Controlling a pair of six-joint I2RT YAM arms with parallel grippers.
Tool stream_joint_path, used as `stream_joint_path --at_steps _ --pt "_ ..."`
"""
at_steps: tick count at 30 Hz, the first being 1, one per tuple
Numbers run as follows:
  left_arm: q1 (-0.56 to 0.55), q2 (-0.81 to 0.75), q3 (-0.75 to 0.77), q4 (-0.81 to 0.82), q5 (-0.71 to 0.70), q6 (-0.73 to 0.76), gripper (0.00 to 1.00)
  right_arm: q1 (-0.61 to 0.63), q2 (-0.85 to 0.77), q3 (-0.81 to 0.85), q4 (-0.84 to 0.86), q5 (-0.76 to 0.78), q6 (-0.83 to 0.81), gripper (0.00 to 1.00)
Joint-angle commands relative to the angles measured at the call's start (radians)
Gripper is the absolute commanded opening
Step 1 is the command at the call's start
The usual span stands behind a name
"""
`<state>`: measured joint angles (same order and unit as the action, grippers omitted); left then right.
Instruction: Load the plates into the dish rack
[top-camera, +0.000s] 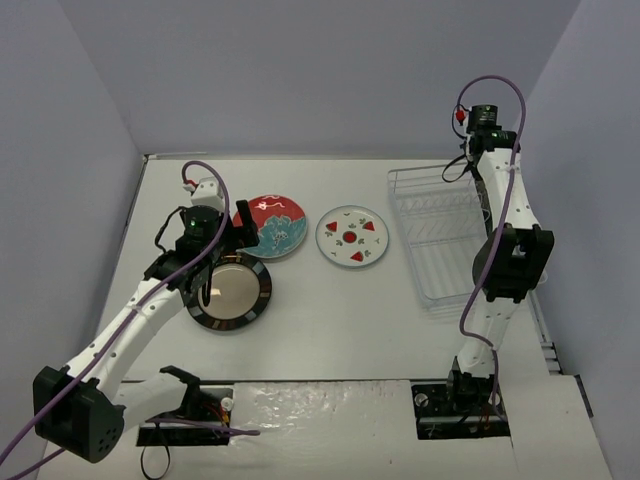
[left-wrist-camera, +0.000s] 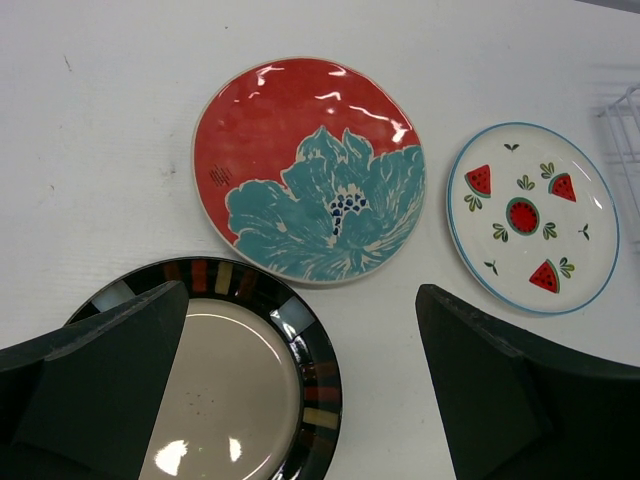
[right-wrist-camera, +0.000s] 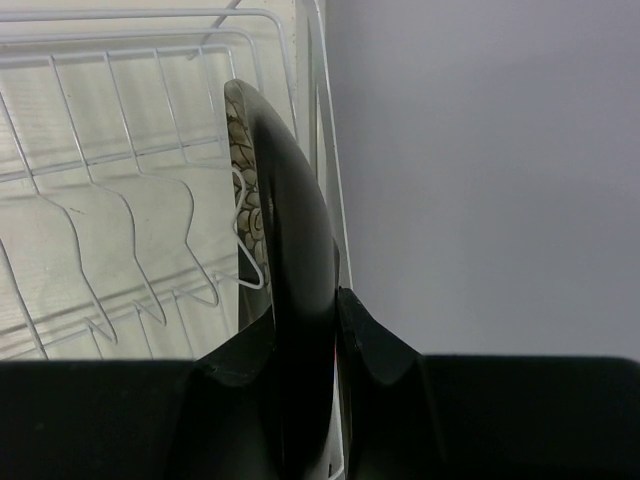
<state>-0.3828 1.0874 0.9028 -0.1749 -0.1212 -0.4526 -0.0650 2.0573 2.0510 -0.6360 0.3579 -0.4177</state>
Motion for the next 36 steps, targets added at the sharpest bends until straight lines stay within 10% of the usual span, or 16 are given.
stream_joint_path --at_steps 1,22,36 --pt "0.01 -0.028 0.013 0.06 0.006 0.017 0.97 -0.006 -0.031 0.054 0.105 0.024 0.009 0.0" --pt "0.018 0.006 0.034 0.069 0.042 0.017 0.97 -0.063 0.064 0.041 0.136 -0.097 0.015 0.03" --pt "0.019 -0.019 0.042 0.041 0.043 0.023 0.97 -0.072 0.074 0.096 0.144 -0.018 0.096 0.64"
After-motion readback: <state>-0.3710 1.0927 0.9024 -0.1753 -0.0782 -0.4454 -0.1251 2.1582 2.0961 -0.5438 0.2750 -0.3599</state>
